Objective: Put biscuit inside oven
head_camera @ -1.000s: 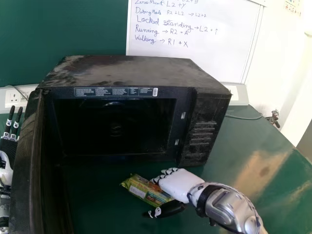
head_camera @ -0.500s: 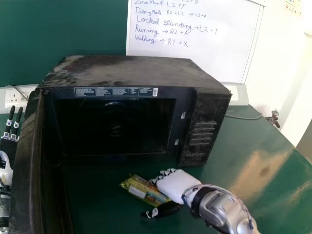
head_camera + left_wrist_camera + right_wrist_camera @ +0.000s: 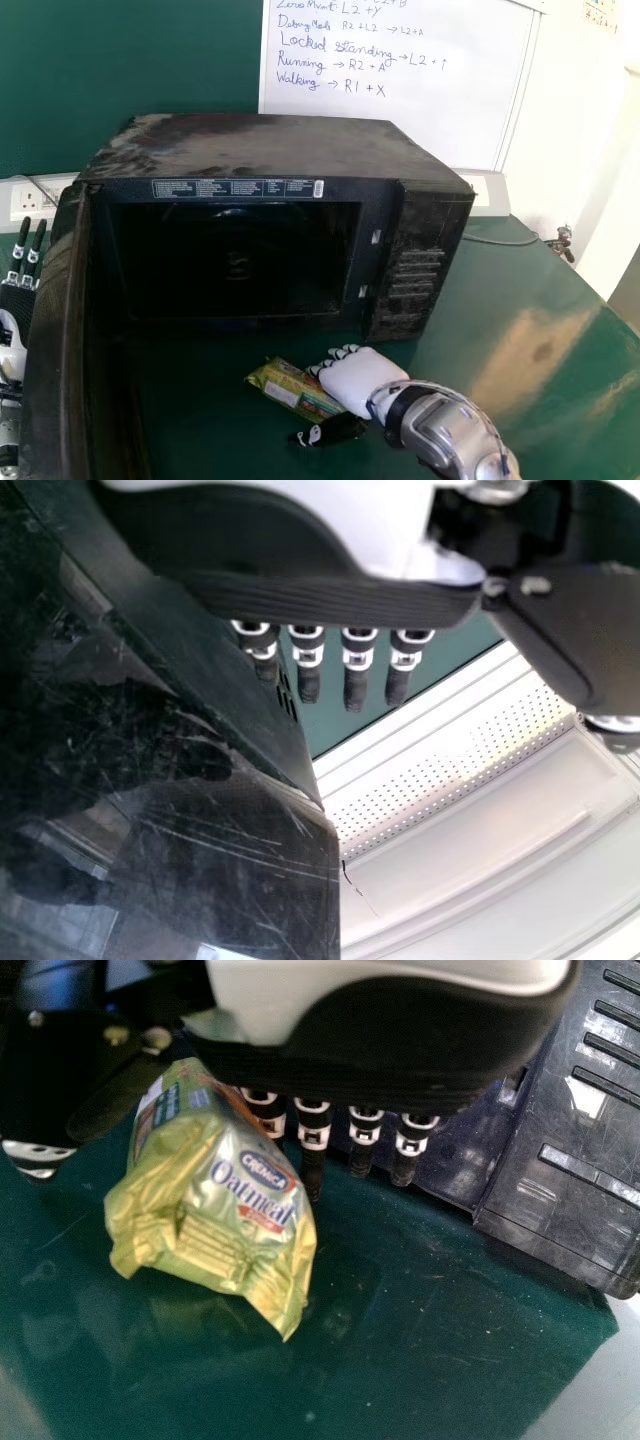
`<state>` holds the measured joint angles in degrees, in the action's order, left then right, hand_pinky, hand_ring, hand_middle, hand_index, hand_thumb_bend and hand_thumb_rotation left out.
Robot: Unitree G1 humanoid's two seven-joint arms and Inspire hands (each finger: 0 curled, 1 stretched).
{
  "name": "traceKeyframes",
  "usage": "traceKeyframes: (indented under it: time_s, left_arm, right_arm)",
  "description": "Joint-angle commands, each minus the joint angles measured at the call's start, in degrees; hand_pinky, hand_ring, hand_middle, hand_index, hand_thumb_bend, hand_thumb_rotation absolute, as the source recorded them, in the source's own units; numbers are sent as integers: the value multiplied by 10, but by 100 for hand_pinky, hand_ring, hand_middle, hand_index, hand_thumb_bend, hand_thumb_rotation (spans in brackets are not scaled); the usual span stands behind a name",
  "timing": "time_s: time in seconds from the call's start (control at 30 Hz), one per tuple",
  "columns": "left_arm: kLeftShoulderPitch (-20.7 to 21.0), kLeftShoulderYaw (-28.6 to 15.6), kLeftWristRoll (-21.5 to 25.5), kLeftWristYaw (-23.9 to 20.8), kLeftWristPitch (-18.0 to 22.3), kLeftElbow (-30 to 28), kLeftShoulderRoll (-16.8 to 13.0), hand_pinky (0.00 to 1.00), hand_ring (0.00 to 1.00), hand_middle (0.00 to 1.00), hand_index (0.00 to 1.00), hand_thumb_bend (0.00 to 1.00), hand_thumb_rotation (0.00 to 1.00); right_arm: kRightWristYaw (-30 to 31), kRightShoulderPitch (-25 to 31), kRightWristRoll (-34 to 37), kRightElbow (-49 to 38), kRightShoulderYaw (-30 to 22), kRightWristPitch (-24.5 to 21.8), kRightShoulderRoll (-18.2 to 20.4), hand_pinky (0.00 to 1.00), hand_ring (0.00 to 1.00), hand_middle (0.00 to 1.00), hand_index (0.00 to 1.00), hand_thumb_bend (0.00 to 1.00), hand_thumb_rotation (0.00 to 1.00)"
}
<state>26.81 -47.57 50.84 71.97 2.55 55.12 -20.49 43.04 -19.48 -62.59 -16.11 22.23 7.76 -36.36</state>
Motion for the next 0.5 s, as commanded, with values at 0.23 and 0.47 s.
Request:
traceKeyframes:
  time_s: [0.23,0.47]
  left_arm:
    - [-36,-2,5,6,-5,19,34,0,5,41,88,23,100]
    - [-37,-2,5,9,-5,19,33,0,6,42,88,23,100]
  right_arm:
    - [-60,8,-20,23,3,-3,11,99,88,89,93,90,18]
    - [-99,13,-58,28,14,-4,7,95,84,85,90,79,6]
